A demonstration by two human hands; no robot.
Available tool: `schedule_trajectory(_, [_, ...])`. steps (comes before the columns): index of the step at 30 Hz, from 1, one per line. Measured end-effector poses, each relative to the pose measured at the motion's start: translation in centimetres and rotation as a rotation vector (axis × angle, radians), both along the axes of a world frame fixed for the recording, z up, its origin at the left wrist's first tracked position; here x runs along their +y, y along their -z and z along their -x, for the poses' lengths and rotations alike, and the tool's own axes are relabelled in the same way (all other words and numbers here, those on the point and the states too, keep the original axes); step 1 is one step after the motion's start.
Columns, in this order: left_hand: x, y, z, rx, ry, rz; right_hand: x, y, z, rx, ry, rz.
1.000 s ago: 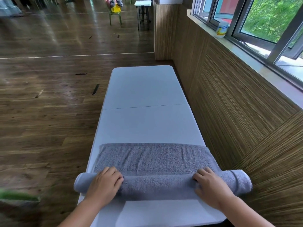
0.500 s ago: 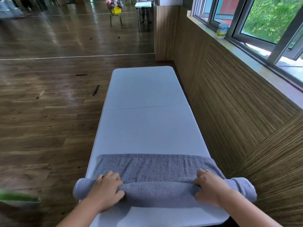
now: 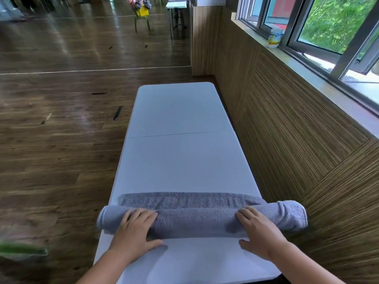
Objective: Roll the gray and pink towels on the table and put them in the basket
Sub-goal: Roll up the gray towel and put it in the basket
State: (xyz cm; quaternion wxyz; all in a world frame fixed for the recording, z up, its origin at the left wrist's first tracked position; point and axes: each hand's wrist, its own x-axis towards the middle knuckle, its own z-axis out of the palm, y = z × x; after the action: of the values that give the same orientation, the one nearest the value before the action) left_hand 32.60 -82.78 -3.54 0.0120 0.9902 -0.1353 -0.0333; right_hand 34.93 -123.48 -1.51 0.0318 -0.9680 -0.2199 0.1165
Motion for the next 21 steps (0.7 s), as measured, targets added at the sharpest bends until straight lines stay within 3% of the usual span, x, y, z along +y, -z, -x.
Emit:
schedule_trajectory(5, [-0.7,-1.1,-1.0,0.049,-0.025,-0.041,1.3,-0.4,-1.1,-0.104,0.016,0.09])
schedule_trajectory(13, [-0.7,-2.1,0.0,0.036,0.1,0.009,0.9,-3.2,-2.1,0.243,0.079,0.108])
schedule_trajectory(18, [-0.9,-1.9,-2.0,-0.104,-0.05,0.045,1.1,-2.2,-3.5,0.086,0.247,-0.081])
schedule_trajectory(21, [-1.8,-2.0,-1.8,-0.156,-0.047,0.093,0.6,-1.6,-3.1,0.014,0.162,-0.174])
